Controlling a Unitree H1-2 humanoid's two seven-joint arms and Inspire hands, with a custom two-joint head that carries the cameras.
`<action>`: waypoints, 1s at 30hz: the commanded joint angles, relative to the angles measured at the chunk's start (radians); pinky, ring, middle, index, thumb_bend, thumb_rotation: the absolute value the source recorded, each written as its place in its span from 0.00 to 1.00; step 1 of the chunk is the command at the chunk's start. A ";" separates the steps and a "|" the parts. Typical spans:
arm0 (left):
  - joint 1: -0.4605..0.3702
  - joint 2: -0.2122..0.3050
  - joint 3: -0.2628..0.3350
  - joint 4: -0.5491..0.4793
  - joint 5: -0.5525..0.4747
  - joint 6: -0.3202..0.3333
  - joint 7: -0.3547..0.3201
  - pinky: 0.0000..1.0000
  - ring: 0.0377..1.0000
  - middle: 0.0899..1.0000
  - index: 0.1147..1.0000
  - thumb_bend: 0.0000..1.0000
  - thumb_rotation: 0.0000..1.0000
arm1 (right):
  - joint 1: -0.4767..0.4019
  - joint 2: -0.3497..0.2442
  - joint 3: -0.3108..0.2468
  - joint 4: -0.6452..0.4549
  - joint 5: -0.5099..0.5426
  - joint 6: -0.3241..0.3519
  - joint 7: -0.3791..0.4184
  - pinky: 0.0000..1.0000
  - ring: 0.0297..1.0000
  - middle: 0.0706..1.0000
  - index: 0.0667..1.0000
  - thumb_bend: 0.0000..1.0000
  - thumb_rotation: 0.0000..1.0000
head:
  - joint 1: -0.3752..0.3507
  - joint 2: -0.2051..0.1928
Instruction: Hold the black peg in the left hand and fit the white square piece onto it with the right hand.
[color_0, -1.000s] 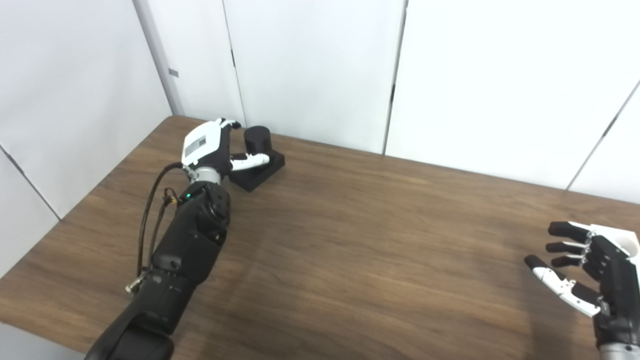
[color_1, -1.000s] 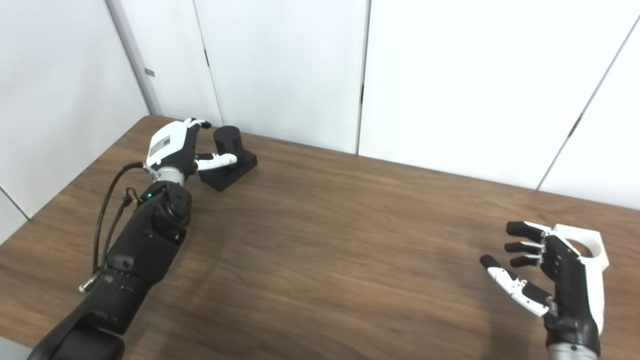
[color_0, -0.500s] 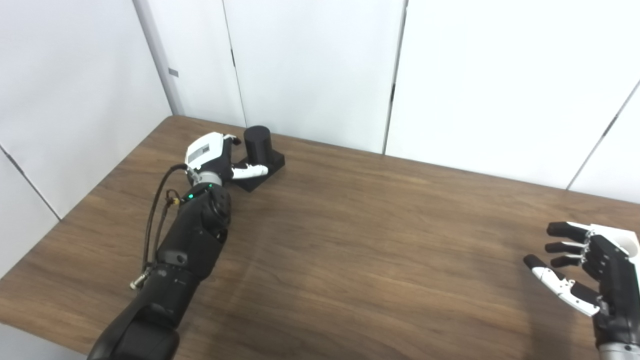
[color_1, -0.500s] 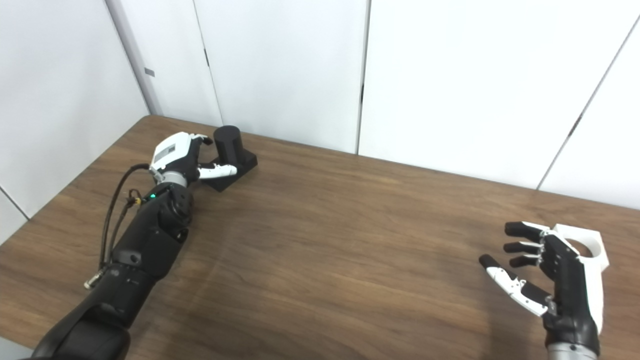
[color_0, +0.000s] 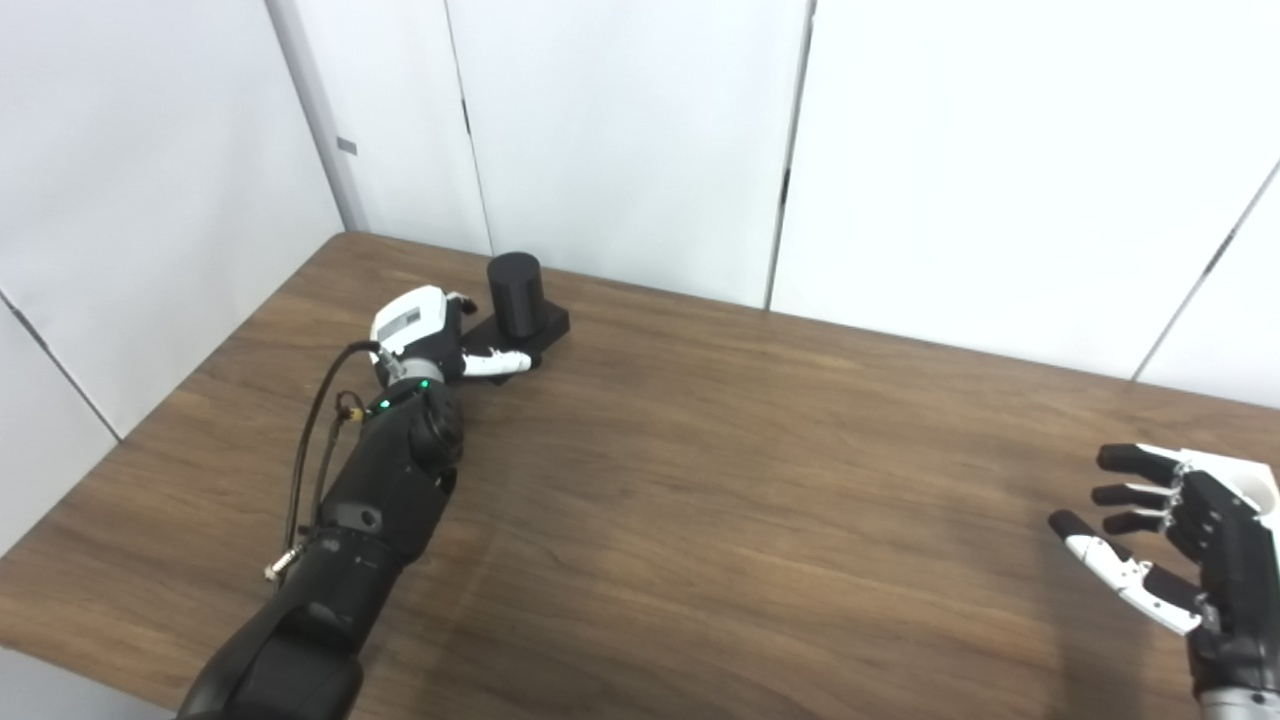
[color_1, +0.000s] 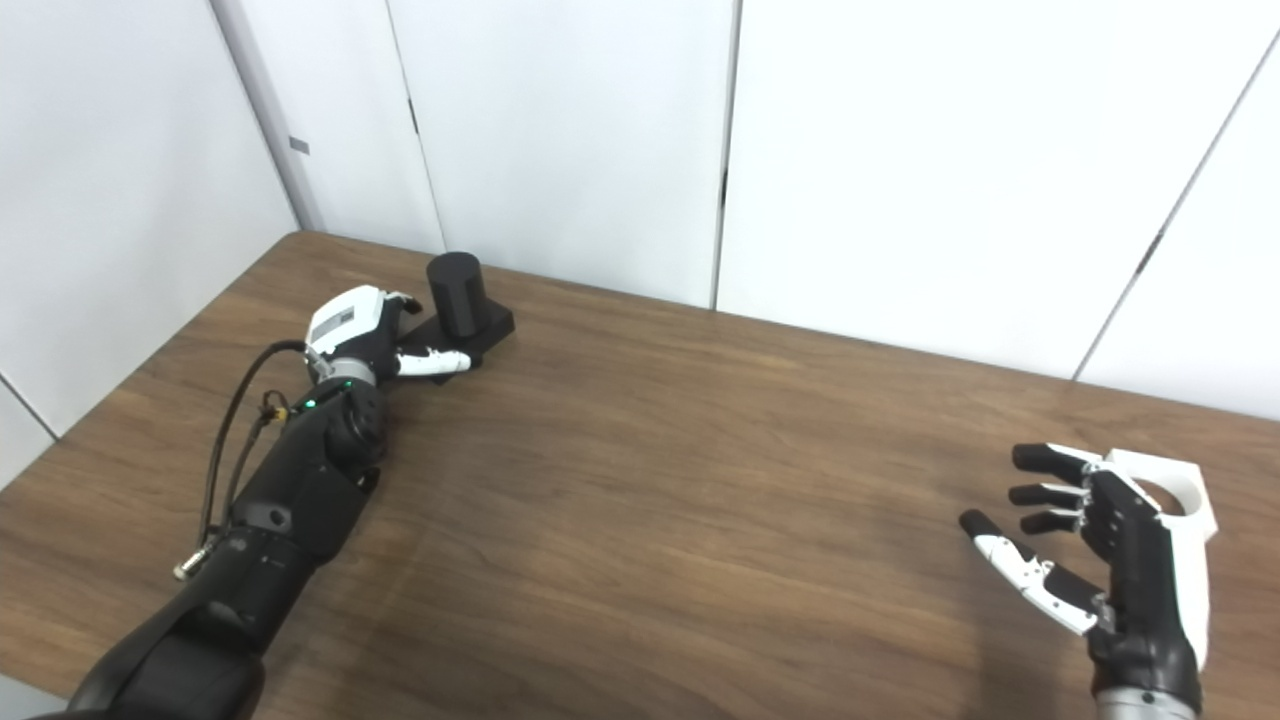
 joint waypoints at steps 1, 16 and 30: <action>-0.061 0.018 -0.004 0.004 -0.001 0.001 0.027 0.84 0.97 0.94 0.80 0.94 0.53 | -0.026 -0.001 -0.002 -0.033 0.001 -0.018 -0.002 0.48 0.57 0.64 0.60 0.47 0.00 | 0.000 0.002; -0.108 0.047 -0.085 0.071 -0.030 -0.002 0.038 0.80 0.95 0.92 0.73 0.88 0.43 | -0.024 -0.003 -0.002 -0.040 0.000 -0.018 0.000 0.47 0.57 0.64 0.60 0.48 0.00 | -0.002 0.010; -0.128 0.071 -0.119 0.085 -0.080 -0.011 0.051 0.70 0.89 0.88 0.62 0.83 0.32 | -0.024 -0.002 -0.009 -0.034 0.016 -0.027 -0.002 0.48 0.57 0.64 0.60 0.48 0.00 | -0.008 0.017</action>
